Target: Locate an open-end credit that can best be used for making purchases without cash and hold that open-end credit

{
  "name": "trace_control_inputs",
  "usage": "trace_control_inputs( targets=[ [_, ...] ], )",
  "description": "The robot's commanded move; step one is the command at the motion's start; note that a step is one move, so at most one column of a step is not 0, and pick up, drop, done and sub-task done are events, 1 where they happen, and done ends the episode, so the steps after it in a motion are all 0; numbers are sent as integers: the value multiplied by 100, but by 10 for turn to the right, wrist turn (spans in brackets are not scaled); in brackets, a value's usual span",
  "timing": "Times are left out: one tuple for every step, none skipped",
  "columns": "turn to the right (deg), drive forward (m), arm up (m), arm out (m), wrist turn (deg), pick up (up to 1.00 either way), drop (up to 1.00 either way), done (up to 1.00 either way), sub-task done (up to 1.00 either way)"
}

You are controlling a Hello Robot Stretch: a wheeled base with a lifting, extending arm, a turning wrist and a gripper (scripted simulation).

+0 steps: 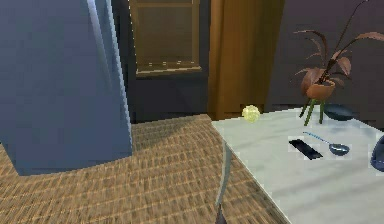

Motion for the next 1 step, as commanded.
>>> trace_control_inputs(
  targets=[
    [0, 0, 0, 0, 0, 0, 0, 100, 0]
  ],
)
